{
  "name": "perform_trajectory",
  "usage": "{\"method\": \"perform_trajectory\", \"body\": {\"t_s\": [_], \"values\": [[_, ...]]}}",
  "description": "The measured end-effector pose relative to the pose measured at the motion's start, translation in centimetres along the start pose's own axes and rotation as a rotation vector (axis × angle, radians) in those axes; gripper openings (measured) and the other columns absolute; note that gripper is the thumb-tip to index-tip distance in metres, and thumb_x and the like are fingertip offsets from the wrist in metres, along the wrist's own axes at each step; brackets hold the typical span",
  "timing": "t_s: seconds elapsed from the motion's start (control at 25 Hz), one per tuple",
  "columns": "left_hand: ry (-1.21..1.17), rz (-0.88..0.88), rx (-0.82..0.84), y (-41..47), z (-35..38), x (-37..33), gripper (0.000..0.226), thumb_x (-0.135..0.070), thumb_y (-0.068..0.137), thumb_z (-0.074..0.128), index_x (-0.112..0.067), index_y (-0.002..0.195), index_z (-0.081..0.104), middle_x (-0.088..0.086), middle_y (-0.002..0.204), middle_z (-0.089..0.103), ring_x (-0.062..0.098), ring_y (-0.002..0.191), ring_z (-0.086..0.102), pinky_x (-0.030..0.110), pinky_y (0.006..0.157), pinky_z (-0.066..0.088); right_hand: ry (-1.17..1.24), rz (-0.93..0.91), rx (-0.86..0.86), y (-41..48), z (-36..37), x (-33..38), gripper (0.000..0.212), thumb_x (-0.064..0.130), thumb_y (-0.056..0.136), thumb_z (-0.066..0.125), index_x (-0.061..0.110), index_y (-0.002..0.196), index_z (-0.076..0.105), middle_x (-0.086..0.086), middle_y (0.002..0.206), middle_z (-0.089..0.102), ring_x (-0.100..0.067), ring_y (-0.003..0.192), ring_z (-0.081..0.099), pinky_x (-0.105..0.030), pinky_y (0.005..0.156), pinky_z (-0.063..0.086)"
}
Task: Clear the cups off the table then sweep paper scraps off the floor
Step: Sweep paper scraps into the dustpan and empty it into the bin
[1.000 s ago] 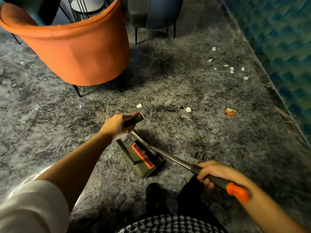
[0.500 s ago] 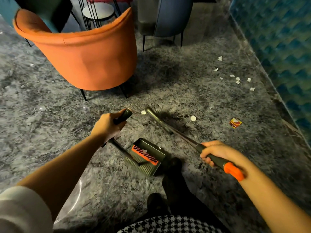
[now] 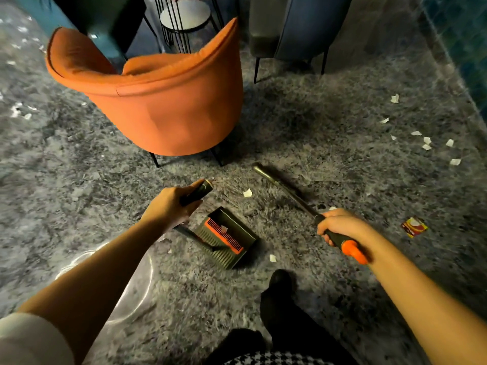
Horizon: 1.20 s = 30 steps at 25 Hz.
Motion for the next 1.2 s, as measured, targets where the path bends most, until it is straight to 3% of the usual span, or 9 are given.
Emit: {"method": "perform_trajectory", "body": {"t_s": [0.24,0.32,0.48,0.56,0.68,0.88,1.0,1.08,1.2], "values": [[0.088,0.126,0.093,6.4,-1.4,1.1,0.052,-0.028,0.086,0.067,-0.036,0.134,0.051,0.006,0.072,0.065,0.028,0.065,0.064,0.034,0.056,0.046,-0.249,0.016,0.067,3.2,1.2,1.4,0.023,-0.011,0.083,0.052,-0.007,0.105,0.057,-0.012,0.056,0.047,-0.02,0.044,0.044,-0.019,0.034,0.037],[0.083,0.153,0.096,8.8,-2.1,1.9,0.049,-0.026,0.085,0.067,-0.033,0.132,0.054,0.006,0.072,0.064,0.027,0.065,0.065,0.034,0.057,0.046,-0.303,0.033,0.092,2.8,2.2,0.6,0.025,-0.01,0.082,0.053,-0.008,0.107,0.057,-0.012,0.057,0.049,-0.018,0.042,0.046,-0.018,0.034,0.038],[-0.006,0.211,0.128,13.0,-3.2,4.0,0.035,-0.028,0.085,0.065,-0.014,0.117,0.067,0.017,0.077,0.069,0.032,0.068,0.065,0.041,0.059,0.048,-0.318,0.023,0.085,0.1,6.0,0.0,0.014,-0.009,0.079,0.055,0.003,0.087,0.052,-0.008,0.057,0.05,-0.006,0.029,0.047,-0.016,0.034,0.039],[-0.034,0.25,0.144,14.2,-3.7,4.9,0.035,-0.024,0.085,0.066,-0.013,0.119,0.066,0.016,0.085,0.071,0.026,0.071,0.065,0.04,0.063,0.05,-0.32,0.033,0.089,-2.0,9.1,-0.3,0.017,-0.008,0.078,0.056,0.0,0.092,0.056,-0.005,0.06,0.05,-0.002,0.027,0.046,-0.016,0.034,0.039],[-0.093,0.35,0.144,14.5,-4.4,6.5,0.046,-0.02,0.084,0.068,-0.023,0.13,0.058,0.002,0.085,0.065,0.011,0.08,0.059,0.034,0.069,0.049,-0.184,0.069,0.101,-5.4,14.2,-1.5,0.037,-0.01,0.08,0.054,0.0,0.116,0.057,-0.004,0.061,0.051,-0.003,0.031,0.048,-0.017,0.035,0.04],[-0.102,0.498,0.21,13.6,-4.9,9.3,0.045,-0.019,0.084,0.07,-0.016,0.128,0.06,0.01,0.085,0.071,0.019,0.074,0.066,0.027,0.059,0.042,0.078,0.131,0.016,-10.4,19.6,-2.7,0.051,-0.014,0.08,0.053,0.008,0.126,0.051,-0.006,0.058,0.053,-0.007,0.032,0.05,-0.019,0.032,0.04],[-0.091,0.624,0.282,12.7,-5.2,9.5,0.049,-0.016,0.084,0.07,-0.015,0.131,0.057,0.014,0.088,0.072,0.001,0.06,0.054,0.023,0.054,0.041,0.199,0.117,-0.01,-12.3,21.6,-3.3,0.052,-0.015,0.08,0.052,0.005,0.128,0.051,-0.004,0.051,0.054,-0.008,0.031,0.048,-0.019,0.033,0.04],[-0.09,0.724,0.357,12.1,-5.4,8.8,0.051,-0.013,0.084,0.071,-0.013,0.132,0.055,0.011,0.096,0.072,0.009,0.071,0.062,0.021,0.058,0.04,0.341,0.128,-0.042,-13.2,22.4,-4.2,0.051,-0.016,0.081,0.05,0.008,0.126,0.05,-0.005,0.046,0.052,-0.01,0.03,0.048,-0.017,0.032,0.038],[-0.065,0.94,0.43,10.5,-5.0,7.0,0.049,-0.007,0.082,0.072,-0.008,0.129,0.058,0.015,0.098,0.072,0.01,0.089,0.061,-0.001,0.058,0.035,0.386,0.153,-0.157,-13.7,23.7,-6.4,0.041,-0.016,0.08,0.05,0.006,0.116,0.054,-0.009,0.043,0.049,-0.012,0.03,0.046,-0.017,0.032,0.036]]}}
Point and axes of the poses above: each hand's wrist, its own y-axis towards the middle knuckle, its own z-axis out of the palm, x = y × z, the point moved 2 cm from there along y, towards the middle knuckle
